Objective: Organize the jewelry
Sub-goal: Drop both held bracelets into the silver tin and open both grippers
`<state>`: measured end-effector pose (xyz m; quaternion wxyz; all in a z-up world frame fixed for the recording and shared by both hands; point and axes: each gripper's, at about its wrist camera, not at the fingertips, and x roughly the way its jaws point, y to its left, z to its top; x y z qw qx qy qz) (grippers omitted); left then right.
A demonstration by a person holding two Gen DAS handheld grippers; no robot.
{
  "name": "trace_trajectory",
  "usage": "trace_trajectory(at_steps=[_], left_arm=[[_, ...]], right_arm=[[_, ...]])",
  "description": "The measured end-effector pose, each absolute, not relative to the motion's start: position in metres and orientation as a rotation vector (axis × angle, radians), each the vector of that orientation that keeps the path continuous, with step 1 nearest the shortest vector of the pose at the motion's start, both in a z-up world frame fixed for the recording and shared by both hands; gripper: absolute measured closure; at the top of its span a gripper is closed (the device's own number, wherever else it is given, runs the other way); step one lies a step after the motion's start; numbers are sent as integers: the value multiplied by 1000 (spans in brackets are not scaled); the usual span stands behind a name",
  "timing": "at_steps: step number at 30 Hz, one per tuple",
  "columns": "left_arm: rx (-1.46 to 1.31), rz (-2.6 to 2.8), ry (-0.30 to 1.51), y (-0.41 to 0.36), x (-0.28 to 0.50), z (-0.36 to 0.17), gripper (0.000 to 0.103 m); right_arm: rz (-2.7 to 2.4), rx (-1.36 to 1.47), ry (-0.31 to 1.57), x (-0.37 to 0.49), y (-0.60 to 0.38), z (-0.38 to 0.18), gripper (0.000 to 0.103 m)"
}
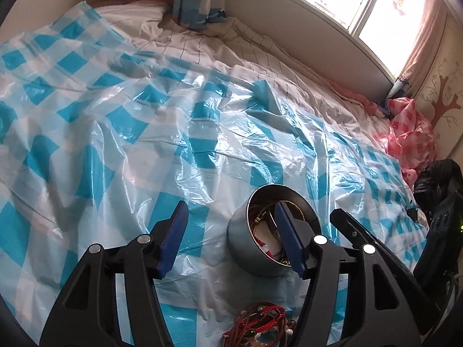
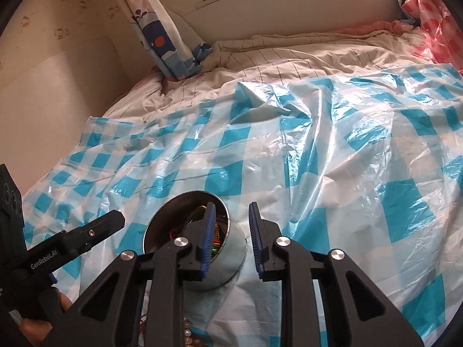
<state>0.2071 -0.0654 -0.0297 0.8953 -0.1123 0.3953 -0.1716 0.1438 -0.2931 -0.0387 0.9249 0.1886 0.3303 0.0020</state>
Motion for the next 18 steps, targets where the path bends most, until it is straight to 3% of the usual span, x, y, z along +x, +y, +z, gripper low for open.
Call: trace_trajectory(at_steps=[18], left_arm=[[-3, -348, 748, -94, 187, -15, 40]], right_arm=[[37, 339, 699, 145, -277, -41, 66]])
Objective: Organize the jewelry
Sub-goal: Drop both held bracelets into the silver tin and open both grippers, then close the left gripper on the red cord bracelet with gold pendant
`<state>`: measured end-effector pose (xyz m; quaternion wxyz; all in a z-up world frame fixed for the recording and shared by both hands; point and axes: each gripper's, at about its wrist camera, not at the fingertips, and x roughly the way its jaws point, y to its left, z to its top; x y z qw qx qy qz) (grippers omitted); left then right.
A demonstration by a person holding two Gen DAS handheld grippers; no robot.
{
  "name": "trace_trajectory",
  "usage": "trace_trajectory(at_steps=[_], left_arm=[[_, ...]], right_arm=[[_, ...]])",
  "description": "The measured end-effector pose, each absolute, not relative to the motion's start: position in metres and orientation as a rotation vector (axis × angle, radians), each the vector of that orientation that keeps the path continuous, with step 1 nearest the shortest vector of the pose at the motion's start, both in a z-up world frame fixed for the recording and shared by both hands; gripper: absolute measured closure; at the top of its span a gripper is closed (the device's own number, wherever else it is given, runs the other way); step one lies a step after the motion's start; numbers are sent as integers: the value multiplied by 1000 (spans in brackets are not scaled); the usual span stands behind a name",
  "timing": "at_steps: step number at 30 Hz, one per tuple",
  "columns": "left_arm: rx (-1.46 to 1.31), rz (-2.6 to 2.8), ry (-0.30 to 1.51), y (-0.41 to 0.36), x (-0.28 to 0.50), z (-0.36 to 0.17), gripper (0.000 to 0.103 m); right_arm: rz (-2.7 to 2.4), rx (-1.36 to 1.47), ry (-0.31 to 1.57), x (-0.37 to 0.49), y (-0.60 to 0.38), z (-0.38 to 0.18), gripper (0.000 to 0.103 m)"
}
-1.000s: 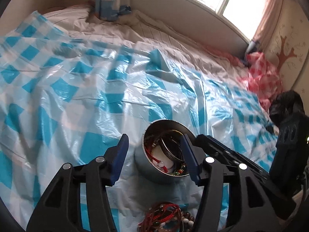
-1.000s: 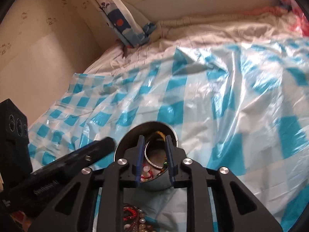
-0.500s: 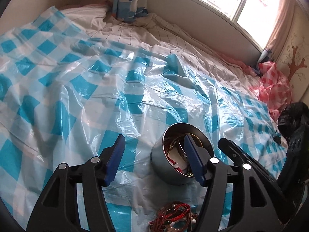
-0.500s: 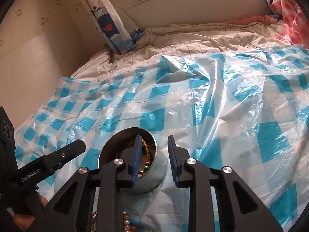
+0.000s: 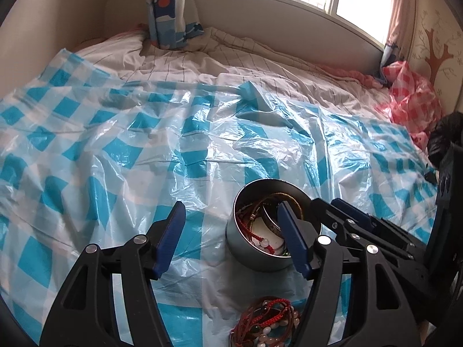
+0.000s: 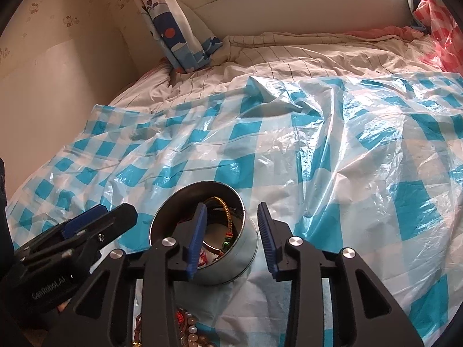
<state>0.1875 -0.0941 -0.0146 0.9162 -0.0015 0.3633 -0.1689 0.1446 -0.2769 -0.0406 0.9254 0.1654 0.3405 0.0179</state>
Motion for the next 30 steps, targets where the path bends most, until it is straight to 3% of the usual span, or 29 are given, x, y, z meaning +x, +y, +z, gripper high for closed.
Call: trace_trajectory(at_steps=[6, 30], left_arm=[[50, -323, 721, -87, 177, -8, 35], [106, -405, 896, -57, 137, -33, 35]], right_arm=[[42, 318, 690, 140, -272, -36, 61], [30, 264, 856, 54, -265, -42, 56]])
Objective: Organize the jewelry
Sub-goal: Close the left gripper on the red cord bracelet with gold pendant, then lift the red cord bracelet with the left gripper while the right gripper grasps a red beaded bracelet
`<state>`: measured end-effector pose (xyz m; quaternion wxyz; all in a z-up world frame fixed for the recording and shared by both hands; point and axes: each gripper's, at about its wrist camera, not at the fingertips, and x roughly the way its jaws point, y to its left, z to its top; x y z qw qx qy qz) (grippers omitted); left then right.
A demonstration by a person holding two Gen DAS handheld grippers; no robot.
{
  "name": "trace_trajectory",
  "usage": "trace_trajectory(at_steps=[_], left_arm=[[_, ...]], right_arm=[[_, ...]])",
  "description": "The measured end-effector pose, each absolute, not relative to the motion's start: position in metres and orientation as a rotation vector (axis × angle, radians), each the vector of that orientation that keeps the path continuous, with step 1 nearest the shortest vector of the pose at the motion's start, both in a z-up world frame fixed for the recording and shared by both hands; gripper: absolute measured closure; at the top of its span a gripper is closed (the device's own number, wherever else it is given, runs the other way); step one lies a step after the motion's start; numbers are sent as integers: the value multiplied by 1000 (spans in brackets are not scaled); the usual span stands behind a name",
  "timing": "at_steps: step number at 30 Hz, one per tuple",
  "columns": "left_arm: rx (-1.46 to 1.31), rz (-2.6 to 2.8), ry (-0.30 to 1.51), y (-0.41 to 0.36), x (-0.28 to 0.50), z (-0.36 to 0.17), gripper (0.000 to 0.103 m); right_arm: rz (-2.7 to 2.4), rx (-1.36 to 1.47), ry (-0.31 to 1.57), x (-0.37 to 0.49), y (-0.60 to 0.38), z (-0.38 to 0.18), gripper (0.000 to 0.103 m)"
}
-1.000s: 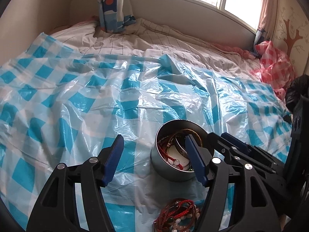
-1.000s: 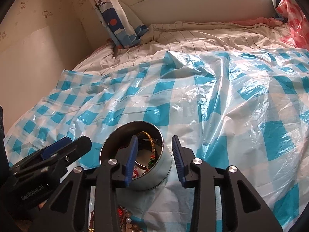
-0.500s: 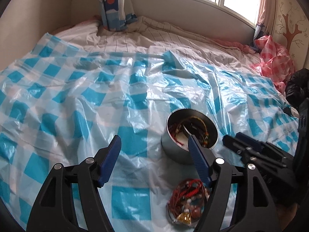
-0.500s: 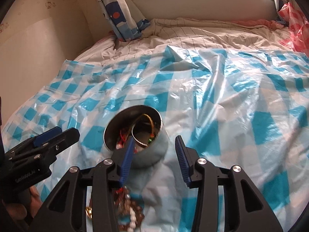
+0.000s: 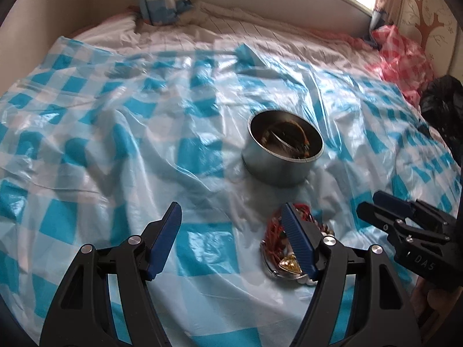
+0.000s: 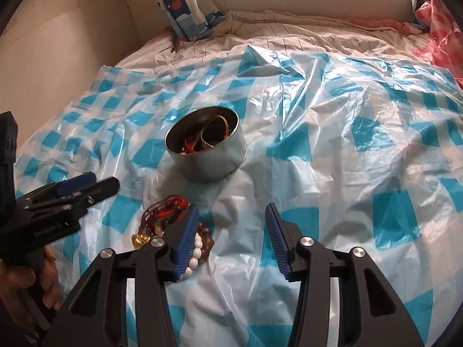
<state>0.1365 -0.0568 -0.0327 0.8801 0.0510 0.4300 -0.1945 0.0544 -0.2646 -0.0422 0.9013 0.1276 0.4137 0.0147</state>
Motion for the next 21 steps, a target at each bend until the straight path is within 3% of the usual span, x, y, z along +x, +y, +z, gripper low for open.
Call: trace_trajectory(at_steps=[8, 9, 12, 13, 16, 21], left_arm=[[183, -471, 947, -87, 137, -55, 35], [187, -479, 954, -89, 137, -58, 39], [152, -528, 1024, -91, 142, -67, 83], [120, -550, 1047, -90, 143, -68, 89], [71, -594, 1068, -85, 143, -65, 99], [-69, -668, 1069, -63, 146, -51, 100]], right_arm=[[24, 267, 858, 57, -266, -44, 52], [25, 266, 859, 58, -266, -44, 52], [25, 266, 858, 58, -267, -44, 51], [25, 266, 859, 59, -267, -44, 49], [23, 267, 862, 60, -267, -44, 48], [21, 258, 878, 64, -266, -47, 48]])
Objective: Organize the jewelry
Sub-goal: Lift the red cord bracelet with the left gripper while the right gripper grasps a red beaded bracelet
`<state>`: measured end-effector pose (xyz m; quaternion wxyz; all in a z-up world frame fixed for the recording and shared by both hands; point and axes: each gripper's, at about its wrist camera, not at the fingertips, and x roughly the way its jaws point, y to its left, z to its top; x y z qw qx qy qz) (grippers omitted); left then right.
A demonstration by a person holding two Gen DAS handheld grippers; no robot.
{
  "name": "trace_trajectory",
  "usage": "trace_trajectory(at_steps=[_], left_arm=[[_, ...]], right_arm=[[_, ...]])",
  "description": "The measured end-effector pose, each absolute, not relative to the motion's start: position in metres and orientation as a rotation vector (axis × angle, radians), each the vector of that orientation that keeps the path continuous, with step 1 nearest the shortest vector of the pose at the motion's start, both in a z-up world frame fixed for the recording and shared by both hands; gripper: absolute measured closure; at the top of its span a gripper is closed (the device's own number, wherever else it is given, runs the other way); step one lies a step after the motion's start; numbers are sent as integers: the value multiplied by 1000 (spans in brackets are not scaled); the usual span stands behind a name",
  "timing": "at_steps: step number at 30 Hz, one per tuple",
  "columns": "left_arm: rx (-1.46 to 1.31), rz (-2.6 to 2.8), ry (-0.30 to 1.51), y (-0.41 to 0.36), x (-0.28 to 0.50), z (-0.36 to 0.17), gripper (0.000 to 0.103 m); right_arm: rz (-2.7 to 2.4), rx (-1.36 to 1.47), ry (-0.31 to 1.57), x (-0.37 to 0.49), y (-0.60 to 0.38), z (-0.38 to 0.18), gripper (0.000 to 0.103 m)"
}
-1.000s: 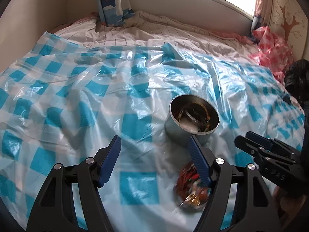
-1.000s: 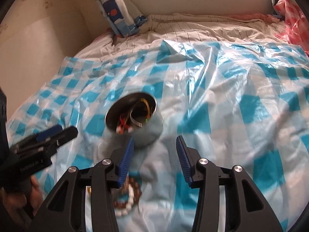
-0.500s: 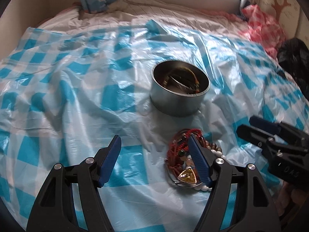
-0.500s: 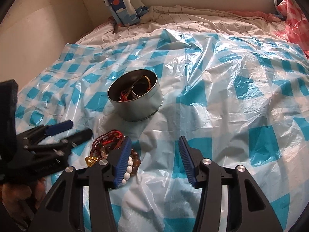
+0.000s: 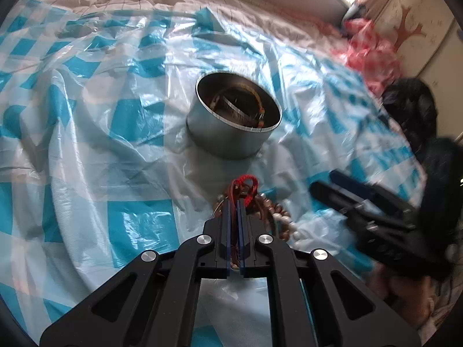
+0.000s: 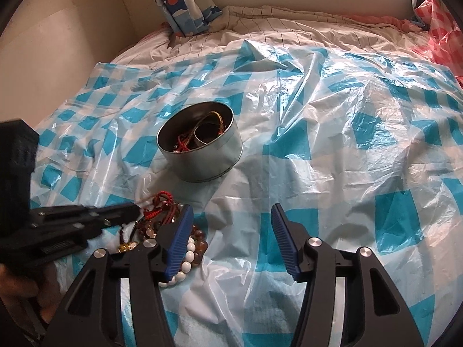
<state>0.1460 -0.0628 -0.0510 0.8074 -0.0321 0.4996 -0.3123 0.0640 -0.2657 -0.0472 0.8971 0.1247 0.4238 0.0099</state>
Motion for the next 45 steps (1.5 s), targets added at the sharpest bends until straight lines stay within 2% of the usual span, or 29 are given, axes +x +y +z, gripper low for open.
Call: trace_trajectory(at_steps=[7, 10, 17, 25, 33, 37, 39, 42, 45], left_arm=[[-265, -779, 1040, -41, 152, -36, 100], [-381, -914, 963, -34, 149, -17, 100], [-481, -925, 904, -21, 151, -8, 100], [-493, -853, 897, -8, 156, -8, 100], [-451, -853, 898, -14, 156, -8, 100], [-450, -852, 899, -15, 156, -8, 99], [-447, -850, 900, -16, 156, -9, 99], [-434, -830, 902, -17, 157, -10, 100], [-385, -759, 894, -18, 157, -11, 100]], right_arm=[[29, 236, 897, 66, -260, -53, 48], [38, 212, 904, 67, -254, -54, 48], [86, 186, 903, 68, -243, -54, 48], [302, 100, 862, 64, -198, -46, 48], [357, 58, 898, 67, -179, -56, 50], [353, 53, 932, 72, -177, -63, 59], [354, 51, 941, 72, -176, -65, 71], [362, 61, 952, 71, -180, -67, 95], [369, 73, 943, 69, -182, -64, 95]])
